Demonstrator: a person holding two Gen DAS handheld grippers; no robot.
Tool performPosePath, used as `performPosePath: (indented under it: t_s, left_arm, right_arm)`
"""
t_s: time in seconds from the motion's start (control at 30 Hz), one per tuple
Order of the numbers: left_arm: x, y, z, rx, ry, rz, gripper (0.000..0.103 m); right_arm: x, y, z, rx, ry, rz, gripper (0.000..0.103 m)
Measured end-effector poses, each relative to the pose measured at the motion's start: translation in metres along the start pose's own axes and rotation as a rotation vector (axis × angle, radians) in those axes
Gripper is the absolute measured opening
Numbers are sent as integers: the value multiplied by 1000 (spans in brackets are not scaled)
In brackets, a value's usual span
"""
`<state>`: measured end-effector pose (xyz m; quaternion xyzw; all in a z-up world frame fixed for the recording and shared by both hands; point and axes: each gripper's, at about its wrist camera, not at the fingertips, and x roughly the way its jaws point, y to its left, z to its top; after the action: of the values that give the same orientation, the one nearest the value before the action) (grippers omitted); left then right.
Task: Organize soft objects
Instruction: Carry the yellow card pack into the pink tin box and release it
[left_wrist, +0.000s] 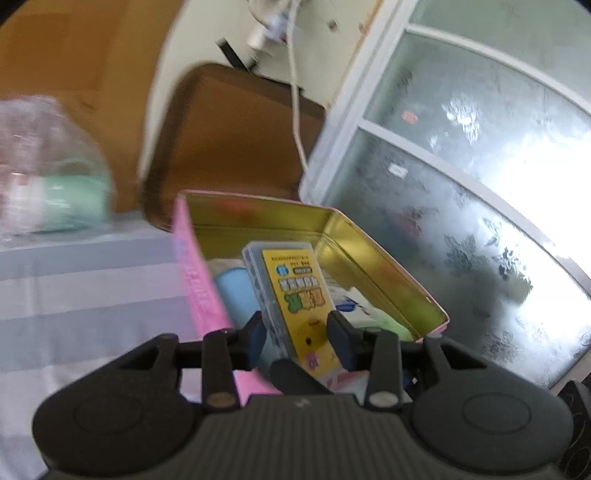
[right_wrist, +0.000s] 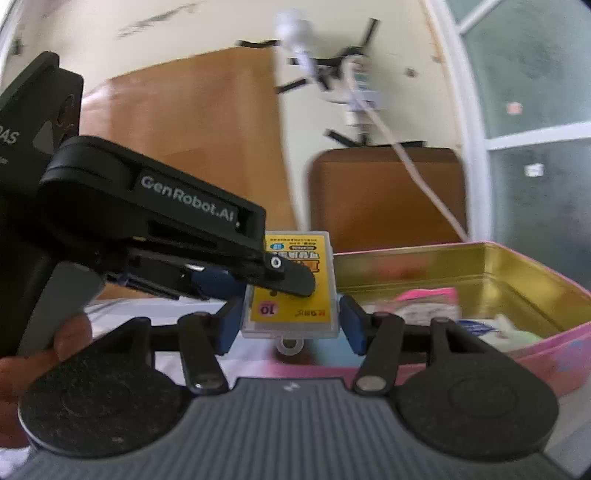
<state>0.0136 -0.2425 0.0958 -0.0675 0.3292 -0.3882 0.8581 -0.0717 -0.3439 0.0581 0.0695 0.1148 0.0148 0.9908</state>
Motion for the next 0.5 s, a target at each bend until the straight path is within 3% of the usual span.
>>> performPosePath:
  t_s: [0.13,0.2,0.3,0.5]
  left_arm:
    - [36,-7,-1,13,41,37,40]
    - [47,-8,-6,20,60,67,43]
    - [46,-8,-15,24,49,71,52]
    - [21,-12,-18,60,-3,81,51]
  right_arm:
    - [20,-20,-5,-22,49,-117,60]
    - [31,-24,-12,-68,67,-242,71]
    - [24,-26,-22,-81,28,-257,73]
    - [2,-18,-27,-39,-24,-223,72]
